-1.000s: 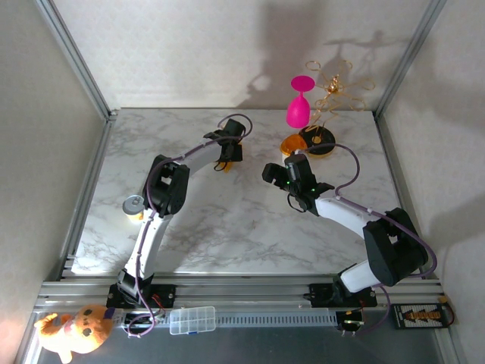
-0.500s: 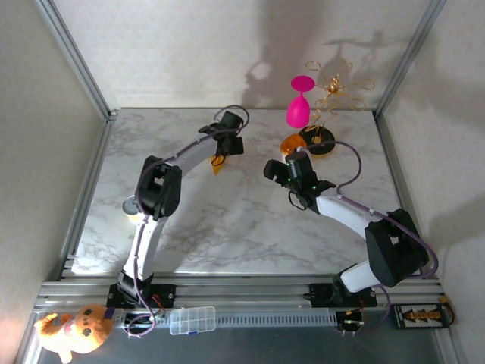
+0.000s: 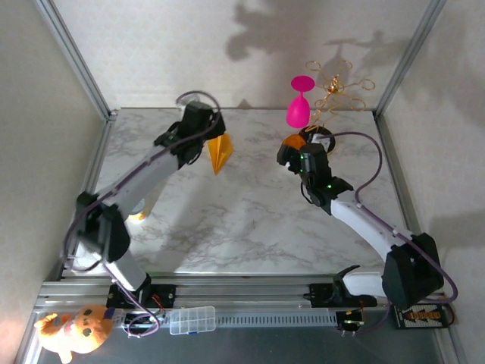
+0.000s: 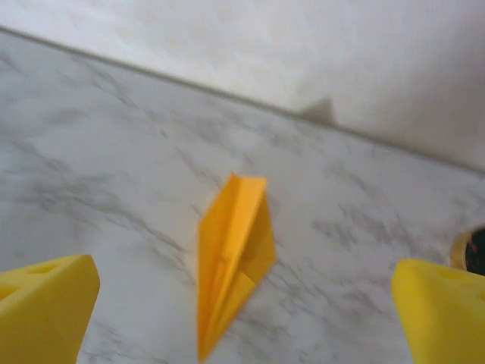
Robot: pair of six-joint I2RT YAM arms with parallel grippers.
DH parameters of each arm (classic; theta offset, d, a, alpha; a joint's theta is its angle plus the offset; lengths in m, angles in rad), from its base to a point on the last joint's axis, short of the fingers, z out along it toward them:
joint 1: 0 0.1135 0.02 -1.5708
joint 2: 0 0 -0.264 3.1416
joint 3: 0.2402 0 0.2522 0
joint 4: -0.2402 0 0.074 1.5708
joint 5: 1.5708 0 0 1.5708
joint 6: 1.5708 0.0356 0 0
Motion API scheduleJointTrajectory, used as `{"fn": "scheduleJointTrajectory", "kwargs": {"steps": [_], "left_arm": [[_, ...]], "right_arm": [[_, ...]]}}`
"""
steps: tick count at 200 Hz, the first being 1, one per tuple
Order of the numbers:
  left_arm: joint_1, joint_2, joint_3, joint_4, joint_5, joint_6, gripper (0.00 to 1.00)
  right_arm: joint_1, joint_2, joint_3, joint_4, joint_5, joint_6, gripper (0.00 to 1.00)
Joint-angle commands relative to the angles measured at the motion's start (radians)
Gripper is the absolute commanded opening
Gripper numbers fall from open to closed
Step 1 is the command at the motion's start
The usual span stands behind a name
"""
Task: Fold a paper plane with a square sheet of paper (pick it up from the middle)
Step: Reset both arms
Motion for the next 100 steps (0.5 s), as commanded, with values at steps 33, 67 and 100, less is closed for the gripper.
{"fn": "scheduleJointTrajectory", "kwargs": {"steps": [33, 67, 100], "left_arm": [[0.165, -0.458, -0.632, 0.448, -0.325, 0.041, 1.0], [0.253, -0.604, -0.912, 0.626, -0.406, 0.123, 1.0], [0.32, -0.65, -1.113, 0.823, -0.417, 0.201, 1.0]], "right_arm": [[-0.08, -0.161, -0.188, 0.179, 0.368, -0.213, 0.99], [-0.178, -0.223, -0.349, 0.317, 0.383, -0.279, 0.99], [-0.292, -0.233, -0.524, 0.498, 0.289, -0.336, 0.99]]}}
